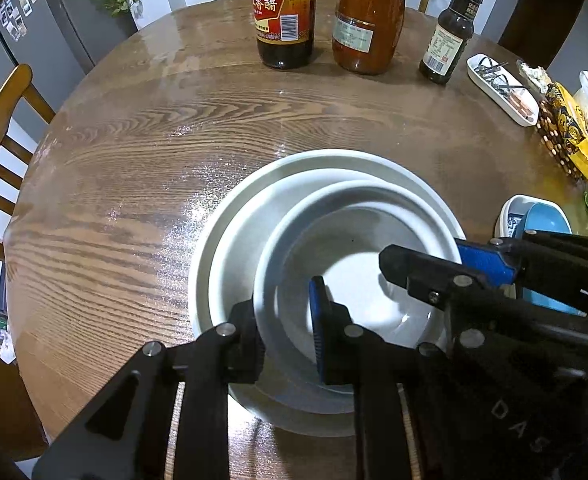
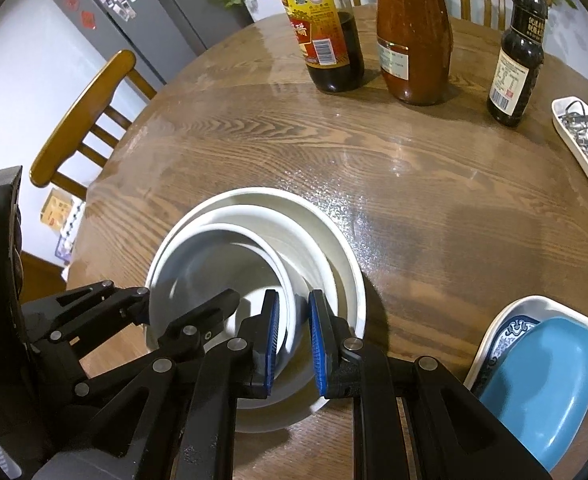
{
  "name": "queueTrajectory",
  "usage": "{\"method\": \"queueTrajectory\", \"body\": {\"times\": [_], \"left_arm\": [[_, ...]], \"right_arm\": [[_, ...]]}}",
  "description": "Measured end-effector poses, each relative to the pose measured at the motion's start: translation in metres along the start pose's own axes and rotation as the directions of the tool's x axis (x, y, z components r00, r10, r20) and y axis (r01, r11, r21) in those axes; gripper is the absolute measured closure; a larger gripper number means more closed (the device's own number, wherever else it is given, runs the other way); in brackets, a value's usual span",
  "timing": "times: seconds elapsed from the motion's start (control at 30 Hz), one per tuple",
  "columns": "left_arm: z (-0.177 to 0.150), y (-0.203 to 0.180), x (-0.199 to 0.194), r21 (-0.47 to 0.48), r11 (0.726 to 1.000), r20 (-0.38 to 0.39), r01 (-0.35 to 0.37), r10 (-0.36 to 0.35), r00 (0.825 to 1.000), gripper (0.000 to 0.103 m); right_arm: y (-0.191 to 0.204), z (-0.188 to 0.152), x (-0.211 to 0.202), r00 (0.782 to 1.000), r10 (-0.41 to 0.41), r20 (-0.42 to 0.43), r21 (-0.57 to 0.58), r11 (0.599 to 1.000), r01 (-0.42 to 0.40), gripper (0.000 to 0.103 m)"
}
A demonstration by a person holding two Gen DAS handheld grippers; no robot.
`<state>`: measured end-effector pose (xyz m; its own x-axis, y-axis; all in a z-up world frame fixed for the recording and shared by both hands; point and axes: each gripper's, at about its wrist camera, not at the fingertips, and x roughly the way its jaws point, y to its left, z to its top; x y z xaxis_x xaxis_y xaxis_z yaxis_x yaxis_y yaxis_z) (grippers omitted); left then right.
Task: Organize plates and bowls
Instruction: 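Lower the small bowl into the nested bowls and open the left gripper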
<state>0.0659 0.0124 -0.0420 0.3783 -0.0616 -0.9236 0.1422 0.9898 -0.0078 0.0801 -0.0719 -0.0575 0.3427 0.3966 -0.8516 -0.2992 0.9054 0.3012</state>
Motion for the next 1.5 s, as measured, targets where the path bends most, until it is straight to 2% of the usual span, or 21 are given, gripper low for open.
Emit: {"method": "queueTrajectory", "body": {"times": [1.07, 1.27, 1.33, 1.5], "left_arm": [[0.001, 0.004, 0.003, -0.012, 1.0, -0.027, -0.014, 0.014, 1.0, 0.083], [0.001, 0.003, -0.002, -0.011, 1.0, -0.012, -0.011, 0.011, 1.0, 0.071], [0.001, 0.0, -0.008, -0.001, 0.999, 0.015, -0.035, 0.035, 0.999, 0.057], [0.0, -0.003, -0.019, 0.014, 0.998, 0.062, -0.055, 0.054, 0.997, 0.049]], "right_arm": [[0.001, -0.002, -0.001, 1.0, 0.012, -0.006, 0.005, 1.0, -0.012, 0.085], [0.002, -0.002, -0.003, 1.0, 0.006, 0.01, -0.004, 1.0, -0.006, 0.085], [0.003, -0.002, -0.007, 1.0, -0.003, 0.03, -0.015, 1.0, 0.004, 0.085], [0.003, 0.0, -0.018, 0.998, -0.014, 0.064, -0.026, 1.0, 0.015, 0.085]]}}
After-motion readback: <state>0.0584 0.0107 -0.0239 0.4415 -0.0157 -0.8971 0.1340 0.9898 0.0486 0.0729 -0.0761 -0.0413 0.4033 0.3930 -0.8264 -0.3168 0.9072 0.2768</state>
